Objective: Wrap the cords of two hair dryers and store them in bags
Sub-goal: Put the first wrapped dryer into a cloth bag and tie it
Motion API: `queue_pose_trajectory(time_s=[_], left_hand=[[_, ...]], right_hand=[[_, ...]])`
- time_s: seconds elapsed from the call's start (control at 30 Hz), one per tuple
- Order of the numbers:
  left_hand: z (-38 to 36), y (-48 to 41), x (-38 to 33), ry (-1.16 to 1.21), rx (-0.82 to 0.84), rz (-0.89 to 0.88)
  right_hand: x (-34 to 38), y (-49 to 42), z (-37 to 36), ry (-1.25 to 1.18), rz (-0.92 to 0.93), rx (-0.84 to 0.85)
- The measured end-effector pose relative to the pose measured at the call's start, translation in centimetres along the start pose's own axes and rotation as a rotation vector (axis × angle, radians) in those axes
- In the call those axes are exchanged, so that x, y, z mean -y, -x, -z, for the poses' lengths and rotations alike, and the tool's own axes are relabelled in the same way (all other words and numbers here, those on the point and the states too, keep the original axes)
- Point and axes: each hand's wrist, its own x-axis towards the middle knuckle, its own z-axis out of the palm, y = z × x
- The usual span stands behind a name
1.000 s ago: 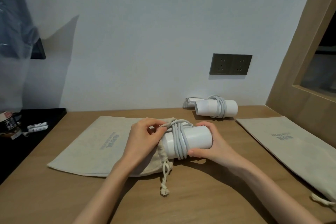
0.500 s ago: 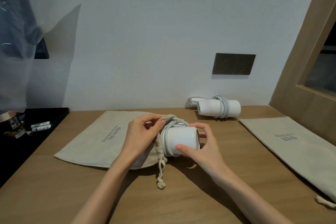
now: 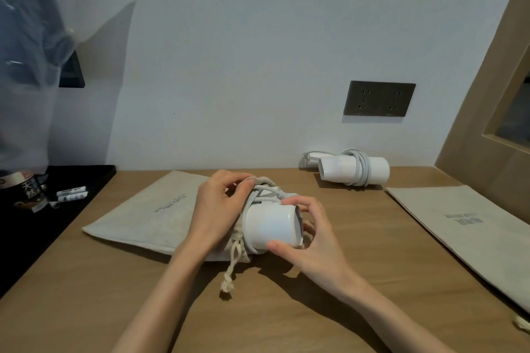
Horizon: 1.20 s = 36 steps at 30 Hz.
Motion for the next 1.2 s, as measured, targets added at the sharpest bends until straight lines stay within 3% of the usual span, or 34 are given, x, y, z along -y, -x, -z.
queue_pose_trajectory(time_s=[0.13, 0.4, 0.6, 0.7, 0.8, 0.87, 0.97, 1.1, 1.2], left_hand=[[0.4, 0.1, -0.8, 0.170, 0.090, 0.011], [-0.9, 0.5, -1.2, 0.220, 0.122, -0.012], [-0.8, 0.5, -0.3, 0.074, 0.114, -0.043], [-0.8, 0.6, -0.1, 0.023, 0.132, -0.061], [-0.9, 0.8, 0.1, -0.010, 0.156, -0.073], [-1.1, 0.9, 0.3, -0.029, 0.162, -0.065], [-1.5, 1.3, 0.6, -0.164, 0.175, -0.085], [-2.0, 2.0, 0.6, -0.391, 0.245, -0.145], [-1.9, 2.1, 0.8, -0.397, 0.244, -0.181]], right_hand=[[0.2, -0.4, -0.7, -0.030, -0.023, 0.001], [-0.8, -1.1, -3.4, -0.157, -0.133, -0.182], [-0.6, -1.4, -2.0, -0.090, -0.145, 0.087], [0.3, -1.8, 0.3, 0.150, -0.043, -0.052], [-0.2, -2.5, 2.8, 0.177, 0.016, -0.245], [-1.4, -3.2, 3.7, 0.244, -0.019, -0.175], [-3.1, -4.0, 3.4, 0.336, -0.113, 0.066], [-4.2, -4.3, 2.2, 0.299, -0.075, 0.031], [-3.7, -3.9, 2.8, 0.250, -0.101, 0.106]])
